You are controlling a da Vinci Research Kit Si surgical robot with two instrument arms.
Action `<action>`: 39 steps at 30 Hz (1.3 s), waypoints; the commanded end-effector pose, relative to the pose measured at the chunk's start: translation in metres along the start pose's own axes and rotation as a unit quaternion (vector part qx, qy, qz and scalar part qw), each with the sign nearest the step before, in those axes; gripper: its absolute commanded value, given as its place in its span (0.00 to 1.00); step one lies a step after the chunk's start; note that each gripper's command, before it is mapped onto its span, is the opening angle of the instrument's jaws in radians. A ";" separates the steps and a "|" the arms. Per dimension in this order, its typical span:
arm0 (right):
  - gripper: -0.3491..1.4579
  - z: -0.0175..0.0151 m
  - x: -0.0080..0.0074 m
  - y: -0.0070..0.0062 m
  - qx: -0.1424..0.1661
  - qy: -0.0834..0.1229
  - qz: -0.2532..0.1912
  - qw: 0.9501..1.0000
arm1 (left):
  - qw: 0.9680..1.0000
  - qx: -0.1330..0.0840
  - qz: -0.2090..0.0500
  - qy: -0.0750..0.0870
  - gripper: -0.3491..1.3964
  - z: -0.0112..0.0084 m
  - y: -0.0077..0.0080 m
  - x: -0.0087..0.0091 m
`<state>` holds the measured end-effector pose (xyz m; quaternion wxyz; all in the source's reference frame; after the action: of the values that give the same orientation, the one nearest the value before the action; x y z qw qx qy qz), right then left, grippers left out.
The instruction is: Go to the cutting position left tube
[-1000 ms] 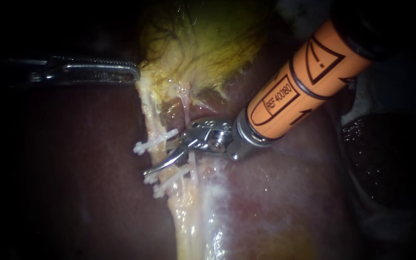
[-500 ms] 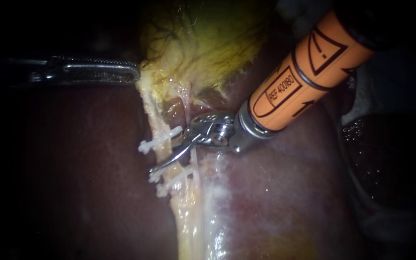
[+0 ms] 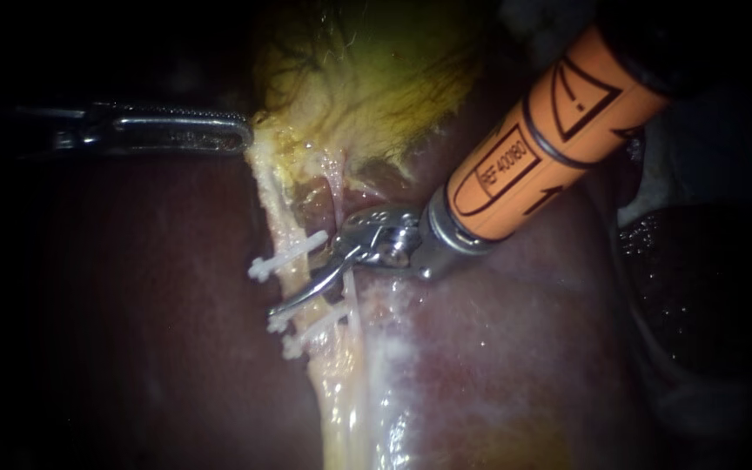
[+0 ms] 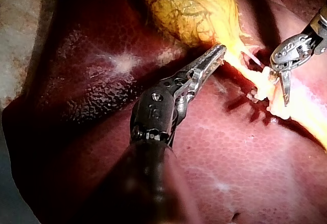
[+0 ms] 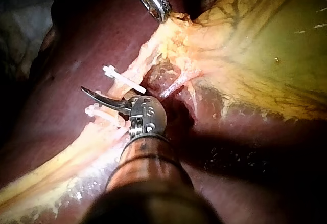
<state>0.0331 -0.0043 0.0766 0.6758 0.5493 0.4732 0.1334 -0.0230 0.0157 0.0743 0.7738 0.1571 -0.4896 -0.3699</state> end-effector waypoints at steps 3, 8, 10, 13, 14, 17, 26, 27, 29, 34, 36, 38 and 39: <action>0.84 0.0012 -0.0002 0.0005 0.015 0.023 0.005 1.000 | 1.000 0.000 0.000 0.000 0.00 0.0000 0.0000 0.0000; 0.84 0.0024 0.0003 0.0010 0.044 0.063 0.016 0.997 | 1.000 0.000 0.000 0.000 0.00 0.0000 0.0000 0.0000; 0.84 0.0026 0.0004 0.0009 0.052 0.074 0.018 0.996 | 1.000 0.000 0.000 0.000 0.00 0.0000 0.0000 0.0000; 0.83 0.0028 0.0006 0.0004 0.061 0.085 0.018 0.994 | 1.000 0.000 0.000 0.000 0.00 0.0000 0.0000 0.0000; 0.83 0.0028 0.0008 0.0002 0.065 0.088 0.018 0.994 | 1.000 0.000 0.000 0.000 0.00 0.0000 0.0000 0.0000; 0.82 0.0027 0.0013 -0.0004 0.067 0.090 0.022 0.993 | 1.000 0.000 0.000 0.000 0.00 0.0000 0.0000 0.0000; 0.78 0.0021 0.0031 -0.0025 0.065 0.098 -0.064 0.991 | 1.000 0.000 0.000 0.000 0.00 -0.0001 0.0000 0.0000; 0.78 0.0020 0.0032 -0.0026 0.066 0.098 -0.067 0.991 | 1.000 0.000 0.000 0.000 0.00 -0.0001 0.0000 0.0000; 0.77 0.0019 0.0034 -0.0029 0.066 0.099 -0.069 0.990 | 1.000 0.000 0.000 0.000 0.00 -0.0001 0.0000 0.0000; 0.75 0.0018 0.0039 -0.0034 0.070 0.105 -0.074 0.989 | 1.000 0.000 0.000 0.000 0.00 -0.0001 0.0000 0.0000; 0.75 0.0018 0.0040 -0.0035 0.071 0.108 -0.074 0.989 | 1.000 0.000 0.000 0.000 0.00 -0.0001 0.0000 0.0000; 0.75 0.0018 0.0041 -0.0035 0.072 0.110 -0.074 0.989 | 1.000 0.000 0.000 0.000 0.00 -0.0001 0.0000 0.0000; 0.75 0.0018 0.0042 -0.0035 0.073 0.111 -0.074 0.988 | 1.000 0.000 0.000 0.000 0.00 -0.0001 0.0000 0.0000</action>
<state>0.0355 -0.0038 0.0714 0.5853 0.5425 0.5928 0.1079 -0.0228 0.0156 0.0743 0.7737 0.1574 -0.4898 -0.3697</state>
